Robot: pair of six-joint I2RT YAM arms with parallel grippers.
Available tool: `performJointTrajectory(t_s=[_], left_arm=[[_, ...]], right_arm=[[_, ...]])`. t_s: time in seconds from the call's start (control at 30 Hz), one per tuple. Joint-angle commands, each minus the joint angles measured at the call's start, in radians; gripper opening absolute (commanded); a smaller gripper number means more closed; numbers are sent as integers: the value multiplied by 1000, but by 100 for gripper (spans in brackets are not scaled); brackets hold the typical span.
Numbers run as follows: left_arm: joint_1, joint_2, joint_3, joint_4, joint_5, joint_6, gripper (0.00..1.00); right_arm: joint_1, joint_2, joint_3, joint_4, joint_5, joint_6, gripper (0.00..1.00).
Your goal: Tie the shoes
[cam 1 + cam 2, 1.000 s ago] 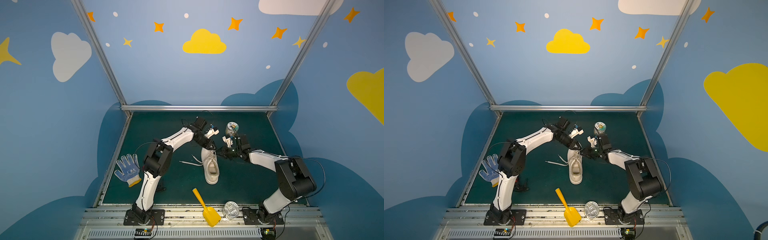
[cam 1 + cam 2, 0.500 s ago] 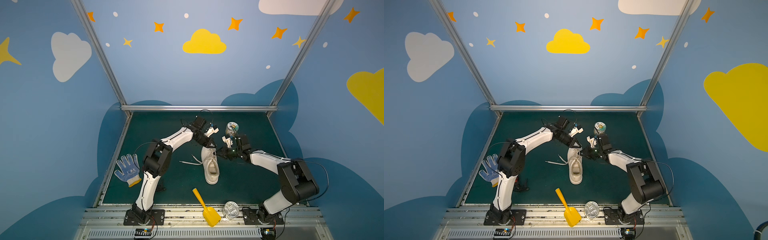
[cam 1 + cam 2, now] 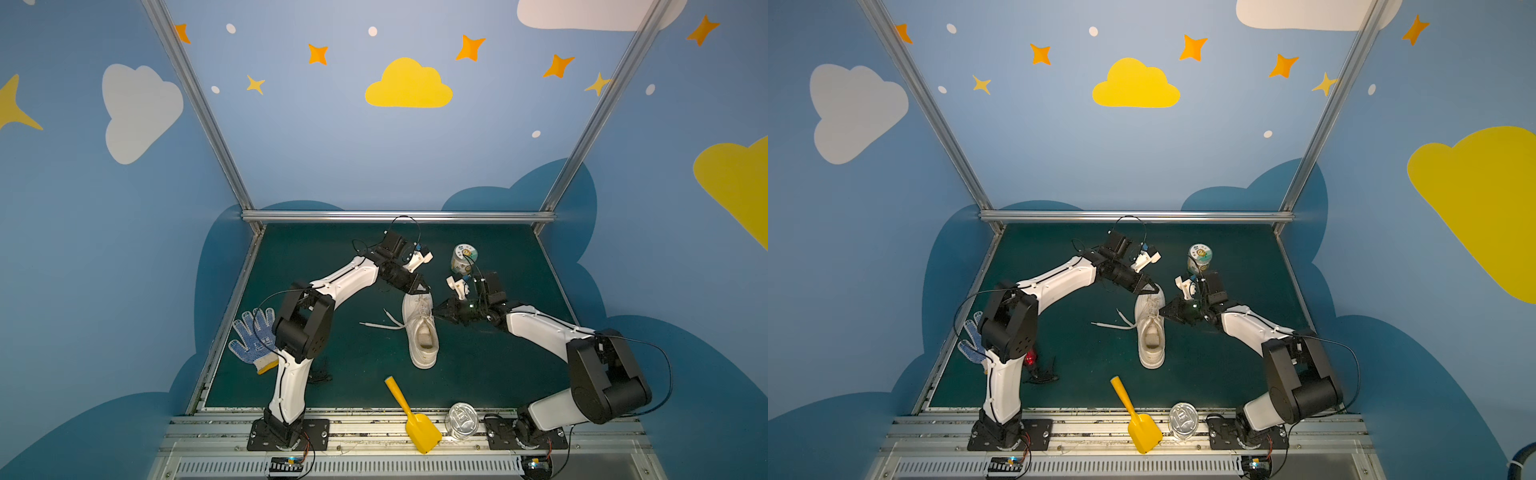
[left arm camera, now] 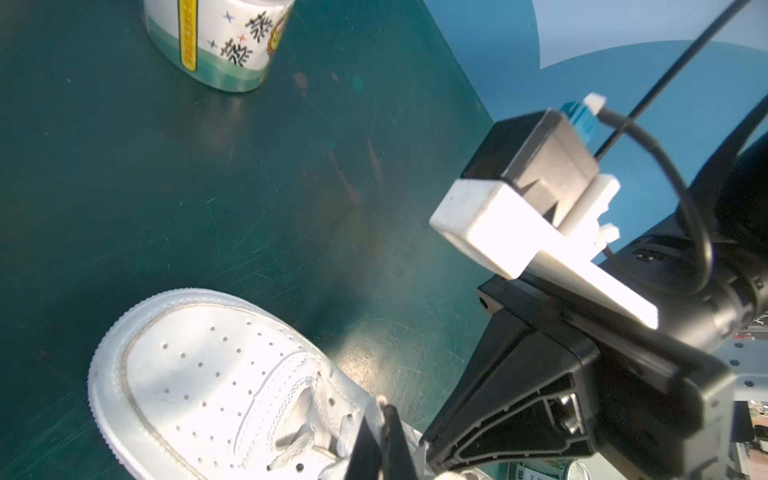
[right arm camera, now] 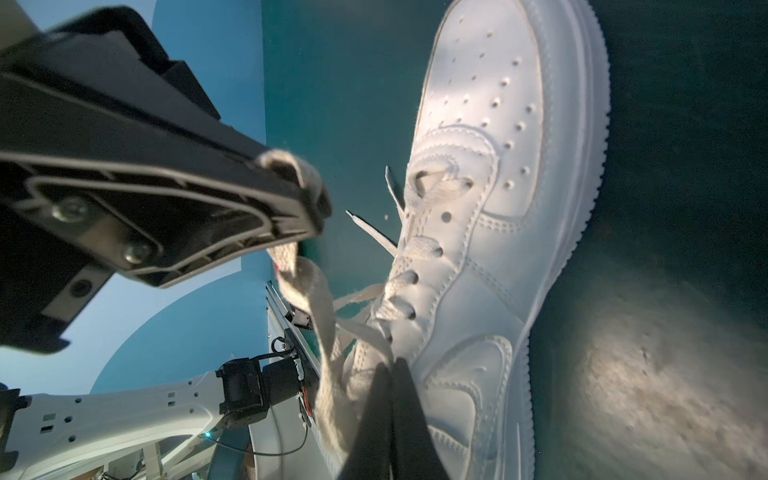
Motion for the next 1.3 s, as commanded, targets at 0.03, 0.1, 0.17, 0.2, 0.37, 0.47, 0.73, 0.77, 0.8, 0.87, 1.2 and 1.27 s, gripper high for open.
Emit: performJointTrajectory(t_s=[0.03, 0.1, 0.17, 0.2, 0.37, 0.47, 0.73, 0.77, 0.8, 0.87, 1.2, 1.27], left_arm=[[14, -54, -10, 25, 4, -6, 3], [16, -54, -6, 20, 9, -4, 3], [19, -50, 9, -5, 20, 5, 3], [19, -48, 16, -16, 21, 9, 3], [19, -60, 10, -27, 16, 21, 3], [19, -76, 0, -20, 2, 21, 3], [24, -106, -23, -6, -20, 19, 3], [27, -108, -26, -6, -22, 20, 3], [27, -110, -30, -5, -22, 21, 3], [28, -114, -36, -11, -25, 25, 3], [42, -140, -45, -28, -53, 41, 3], [49, -146, -51, -26, -60, 44, 3]], right_arm=[[-10, -56, -12, -77, 16, -44, 0], [-16, -70, -14, -98, 18, -53, 0], [-24, -81, -16, -118, 21, -61, 0], [-27, -85, -19, -126, 21, -65, 0], [-41, -99, -30, -162, 16, -80, 0], [-44, -114, -37, -180, 21, -88, 0], [-58, -154, -63, -213, 22, -96, 0], [-59, -160, -66, -218, 22, -98, 0], [-61, -167, -69, -222, 25, -100, 0], [-68, -177, -75, -237, 26, -101, 0], [-90, -237, -134, -274, 30, -100, 0], [-96, -246, -141, -281, 31, -100, 0]])
